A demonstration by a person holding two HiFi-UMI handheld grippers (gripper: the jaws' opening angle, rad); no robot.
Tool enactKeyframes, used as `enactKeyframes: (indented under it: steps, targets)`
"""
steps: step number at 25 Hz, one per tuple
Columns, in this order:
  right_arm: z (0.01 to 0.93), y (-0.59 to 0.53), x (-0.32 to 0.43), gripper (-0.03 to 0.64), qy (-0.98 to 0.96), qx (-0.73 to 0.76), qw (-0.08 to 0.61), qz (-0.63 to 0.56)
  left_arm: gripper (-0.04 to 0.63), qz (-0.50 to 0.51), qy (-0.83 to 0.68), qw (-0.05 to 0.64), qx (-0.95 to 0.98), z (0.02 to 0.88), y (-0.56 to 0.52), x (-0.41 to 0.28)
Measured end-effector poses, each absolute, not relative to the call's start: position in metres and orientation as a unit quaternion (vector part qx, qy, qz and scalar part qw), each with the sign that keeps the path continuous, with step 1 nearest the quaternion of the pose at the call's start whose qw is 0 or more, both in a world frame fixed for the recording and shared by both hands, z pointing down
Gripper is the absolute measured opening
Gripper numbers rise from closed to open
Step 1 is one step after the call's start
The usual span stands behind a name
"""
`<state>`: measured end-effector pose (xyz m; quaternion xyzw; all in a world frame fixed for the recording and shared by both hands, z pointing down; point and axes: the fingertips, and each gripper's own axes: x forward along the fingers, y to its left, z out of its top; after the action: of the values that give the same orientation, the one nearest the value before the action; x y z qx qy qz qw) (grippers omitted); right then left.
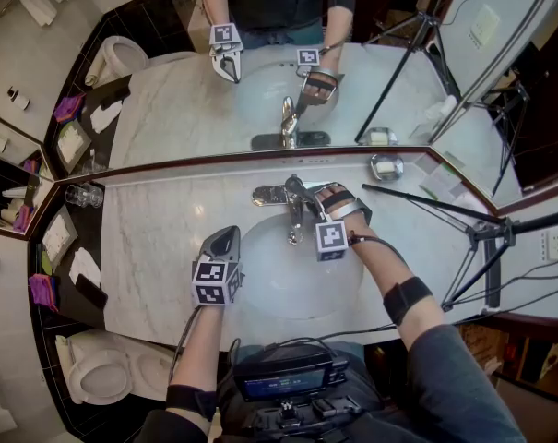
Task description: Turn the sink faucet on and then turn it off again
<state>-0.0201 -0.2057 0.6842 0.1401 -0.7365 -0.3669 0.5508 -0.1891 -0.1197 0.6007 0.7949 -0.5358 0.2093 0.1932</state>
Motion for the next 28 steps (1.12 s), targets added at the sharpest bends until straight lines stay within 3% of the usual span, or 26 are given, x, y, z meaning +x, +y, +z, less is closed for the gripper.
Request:
enactKeyframes:
  steps: [28]
  targets:
    - [0.694, -0.192, -0.014, 0.181, -0.753, 0.167, 0.544, -0.33, 0.002, 0.212, -0.539, 0.186, 0.794, 0.596, -0.117, -0.19]
